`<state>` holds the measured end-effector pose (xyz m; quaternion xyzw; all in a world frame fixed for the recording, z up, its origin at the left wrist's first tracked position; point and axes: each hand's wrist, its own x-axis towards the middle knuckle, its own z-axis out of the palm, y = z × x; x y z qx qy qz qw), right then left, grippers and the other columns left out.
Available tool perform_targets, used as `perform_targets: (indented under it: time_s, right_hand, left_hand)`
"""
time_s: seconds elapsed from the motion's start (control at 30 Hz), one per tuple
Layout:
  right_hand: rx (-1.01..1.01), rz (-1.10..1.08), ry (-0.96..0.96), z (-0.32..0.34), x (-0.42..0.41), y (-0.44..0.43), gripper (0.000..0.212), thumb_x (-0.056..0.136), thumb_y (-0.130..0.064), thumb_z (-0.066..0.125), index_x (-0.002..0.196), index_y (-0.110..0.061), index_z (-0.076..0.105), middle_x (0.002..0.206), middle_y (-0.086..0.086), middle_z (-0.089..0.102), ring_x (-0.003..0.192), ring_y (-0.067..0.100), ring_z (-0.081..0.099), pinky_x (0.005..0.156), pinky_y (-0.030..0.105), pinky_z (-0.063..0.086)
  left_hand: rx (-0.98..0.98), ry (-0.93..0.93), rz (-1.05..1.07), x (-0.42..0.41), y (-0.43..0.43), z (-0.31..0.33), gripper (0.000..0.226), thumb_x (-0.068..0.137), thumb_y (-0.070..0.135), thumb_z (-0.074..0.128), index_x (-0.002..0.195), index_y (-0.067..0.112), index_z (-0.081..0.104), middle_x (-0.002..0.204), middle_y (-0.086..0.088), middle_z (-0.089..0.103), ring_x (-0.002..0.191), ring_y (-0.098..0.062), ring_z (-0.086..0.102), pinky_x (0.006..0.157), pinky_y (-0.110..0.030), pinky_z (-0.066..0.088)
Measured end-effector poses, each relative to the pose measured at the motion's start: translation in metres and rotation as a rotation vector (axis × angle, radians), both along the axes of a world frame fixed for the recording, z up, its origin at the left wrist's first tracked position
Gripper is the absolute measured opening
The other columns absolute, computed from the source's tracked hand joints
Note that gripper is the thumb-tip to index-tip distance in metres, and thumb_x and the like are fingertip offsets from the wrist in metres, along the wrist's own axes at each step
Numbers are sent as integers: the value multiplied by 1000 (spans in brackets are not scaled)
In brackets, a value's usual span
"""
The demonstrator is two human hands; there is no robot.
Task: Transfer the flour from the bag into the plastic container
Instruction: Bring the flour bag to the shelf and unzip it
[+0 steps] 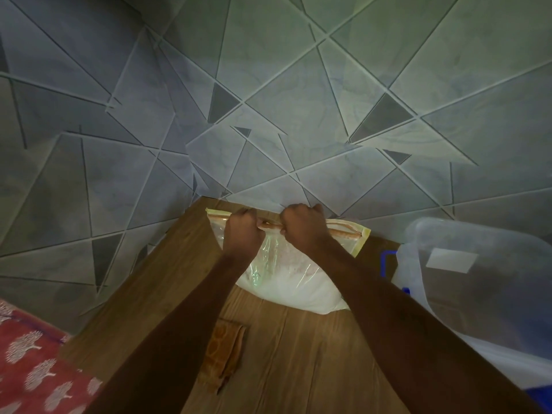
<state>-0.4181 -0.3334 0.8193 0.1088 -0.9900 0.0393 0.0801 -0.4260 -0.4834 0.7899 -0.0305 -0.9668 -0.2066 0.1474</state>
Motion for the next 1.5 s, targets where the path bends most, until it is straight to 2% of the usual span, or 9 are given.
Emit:
perform_targets:
  time_s: [0.37,0.57,0.67,0.8,0.93,1.1,1.23,1.37,1.5]
  right_hand:
    - [-40,-71,38,3,-2,7,15,86,-28,71,99,-21,71,96,0,73,96,23,68,90,38,43]
    - [-83,-67,27,4,-3,12,18,87,-34,71,99,-21,72,99,1,74,98,24,68,91,36,45]
    - [-114,-68,-14,5,-3,13,18,86,-35,73,97,-20,72,98,2,74,95,25,69,90,38,49]
    - [-143,-88,-80,7,-4,16,20,84,-37,74,94,-21,70,98,4,73,95,27,69,91,40,52]
    - [-155,-93,-146,7,-3,21,20,83,-38,75,91,-21,68,99,4,73,95,28,69,91,41,53]
    - [-118,-55,-161,8,-4,16,19,85,-35,72,93,-18,67,100,5,71,98,29,68,92,40,52]
    - [-110,5,-183,5,-10,-1,45,84,-50,70,119,-21,62,117,4,68,113,29,63,97,46,49]
    - [-98,5,-253,1,-17,-26,64,81,-53,73,129,-18,50,129,9,59,122,32,57,101,50,47]
    - [-112,-48,-266,-9,-17,-33,59,84,-45,74,132,-20,51,127,11,61,120,32,60,97,46,50]
  left_hand:
    - [-49,-137,181,-12,-58,-1,17,91,9,58,101,5,71,106,-11,72,95,-27,70,69,-23,36]
    - [52,-21,210,-51,-110,-11,14,87,9,64,83,1,74,79,-24,71,73,-44,71,70,-53,61]
    - [85,-115,273,-51,-112,-5,23,96,17,61,94,-2,75,95,-24,73,89,-39,72,80,-47,57]
    - [284,-128,210,-49,-115,-6,8,93,21,58,94,17,65,93,-3,68,84,-21,63,80,-42,55]
    - [546,-148,-70,-50,-135,-20,43,100,16,56,112,57,62,104,38,65,100,5,63,96,-26,50]
    - [831,-142,-154,-48,-142,-36,20,91,37,72,108,27,72,108,-3,75,103,-27,72,97,-58,54]
    - [885,-164,-125,-46,-121,-14,17,83,36,80,91,26,68,94,-5,73,90,-27,70,90,-53,56]
    - [708,-221,-233,-49,-102,3,37,80,55,77,101,26,68,97,2,77,92,-23,73,88,-46,58]
    - [867,-134,-188,-35,-85,9,23,90,11,72,106,-4,65,101,-22,72,85,-20,68,76,-27,58]
